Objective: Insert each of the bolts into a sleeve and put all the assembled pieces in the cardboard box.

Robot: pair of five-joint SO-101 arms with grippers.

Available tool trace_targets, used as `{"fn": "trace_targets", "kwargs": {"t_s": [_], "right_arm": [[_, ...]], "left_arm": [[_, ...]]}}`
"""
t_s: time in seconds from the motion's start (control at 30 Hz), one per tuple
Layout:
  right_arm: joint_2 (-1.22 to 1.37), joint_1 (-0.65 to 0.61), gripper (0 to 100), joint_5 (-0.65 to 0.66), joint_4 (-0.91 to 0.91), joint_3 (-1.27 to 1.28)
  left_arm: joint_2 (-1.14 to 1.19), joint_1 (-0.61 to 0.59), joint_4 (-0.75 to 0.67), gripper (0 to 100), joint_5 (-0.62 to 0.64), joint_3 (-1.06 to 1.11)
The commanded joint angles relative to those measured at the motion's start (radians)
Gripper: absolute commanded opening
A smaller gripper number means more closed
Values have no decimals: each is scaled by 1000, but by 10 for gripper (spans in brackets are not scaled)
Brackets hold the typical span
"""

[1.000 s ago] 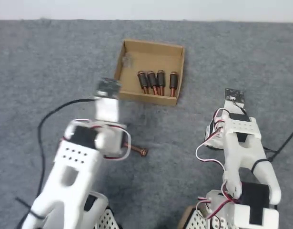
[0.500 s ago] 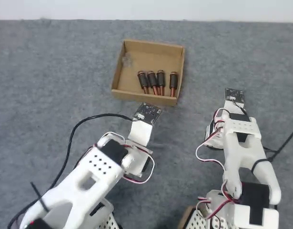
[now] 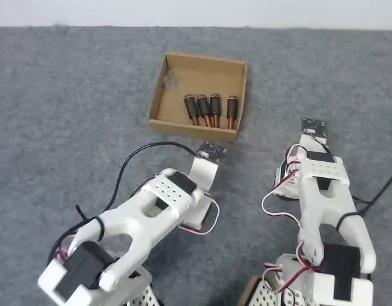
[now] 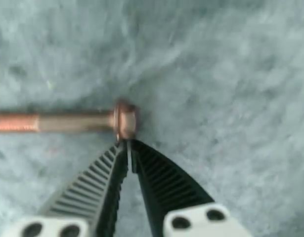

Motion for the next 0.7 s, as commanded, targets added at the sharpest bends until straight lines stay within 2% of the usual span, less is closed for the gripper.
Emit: {"fn": "trace_targets", "kwargs": {"t_s": [0.0, 0.13, 0.3, 0.43, 0.67], "right_arm": [[-2, 15, 7, 15, -13, -52], [-2, 25, 7, 15, -10, -52], [-4, 36, 7, 15, -12, -54], [-4, 36, 7, 15, -12, -54], [-4, 36, 7, 15, -13, -55]], "left_arm": [[-38, -18, -110, 12, 14, -47], [-35, -152, -233, 12, 89, -47], [-34, -304, -373, 12, 95, -45], [-37, -334, -433, 12, 98, -45], [-68, -341, -433, 15, 92, -51]]}}
